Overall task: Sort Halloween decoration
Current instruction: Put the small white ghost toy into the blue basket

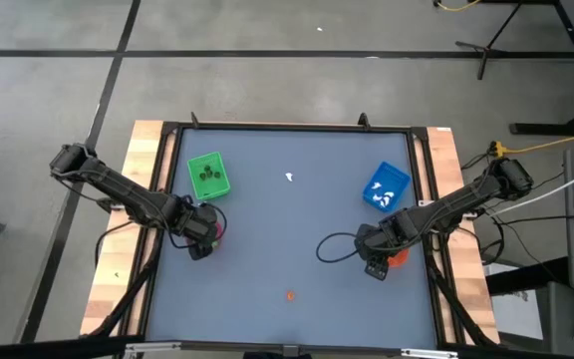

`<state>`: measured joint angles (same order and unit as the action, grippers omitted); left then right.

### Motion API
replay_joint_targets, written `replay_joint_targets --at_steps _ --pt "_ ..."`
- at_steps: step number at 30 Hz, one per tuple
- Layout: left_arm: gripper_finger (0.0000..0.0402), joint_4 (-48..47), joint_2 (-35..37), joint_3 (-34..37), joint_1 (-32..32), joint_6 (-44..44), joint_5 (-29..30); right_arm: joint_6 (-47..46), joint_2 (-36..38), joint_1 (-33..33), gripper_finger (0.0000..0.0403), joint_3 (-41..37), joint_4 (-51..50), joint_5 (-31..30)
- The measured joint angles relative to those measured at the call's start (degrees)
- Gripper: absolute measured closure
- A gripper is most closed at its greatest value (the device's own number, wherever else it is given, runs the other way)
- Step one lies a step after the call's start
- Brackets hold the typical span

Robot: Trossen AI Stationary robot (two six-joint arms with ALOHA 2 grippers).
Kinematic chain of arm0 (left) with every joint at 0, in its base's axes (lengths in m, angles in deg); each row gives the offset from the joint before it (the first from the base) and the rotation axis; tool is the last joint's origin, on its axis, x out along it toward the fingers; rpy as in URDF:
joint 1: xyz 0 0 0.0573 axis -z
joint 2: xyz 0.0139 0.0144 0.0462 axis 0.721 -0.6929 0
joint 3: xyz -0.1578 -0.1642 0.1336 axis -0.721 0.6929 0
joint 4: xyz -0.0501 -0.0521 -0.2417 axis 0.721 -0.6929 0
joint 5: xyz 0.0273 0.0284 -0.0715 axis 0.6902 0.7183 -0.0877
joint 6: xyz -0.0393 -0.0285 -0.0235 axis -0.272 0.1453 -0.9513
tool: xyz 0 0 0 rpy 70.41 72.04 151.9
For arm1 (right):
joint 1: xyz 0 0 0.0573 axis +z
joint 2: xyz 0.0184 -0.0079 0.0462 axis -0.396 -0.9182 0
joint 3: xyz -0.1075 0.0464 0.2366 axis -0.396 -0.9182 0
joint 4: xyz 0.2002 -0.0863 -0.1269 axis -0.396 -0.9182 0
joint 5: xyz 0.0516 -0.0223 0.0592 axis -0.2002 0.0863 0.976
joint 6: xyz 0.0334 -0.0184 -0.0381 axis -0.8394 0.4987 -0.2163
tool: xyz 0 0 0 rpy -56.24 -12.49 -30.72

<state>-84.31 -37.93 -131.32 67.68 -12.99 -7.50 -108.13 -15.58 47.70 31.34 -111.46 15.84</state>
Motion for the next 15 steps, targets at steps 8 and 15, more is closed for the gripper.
replay_joint_targets --at_steps 8,15 --pt "0.0227 0.04 0.00 0.00 0.00 -0.02 0.02 -0.01 0.00 -0.01 0.0139 0.00 1.87 0.00" --pt "0.0227 0.07 0.00 0.00 0.00 -0.02 0.02 -0.01 0.00 -0.02 0.0139 0.00 7.24 0.00"
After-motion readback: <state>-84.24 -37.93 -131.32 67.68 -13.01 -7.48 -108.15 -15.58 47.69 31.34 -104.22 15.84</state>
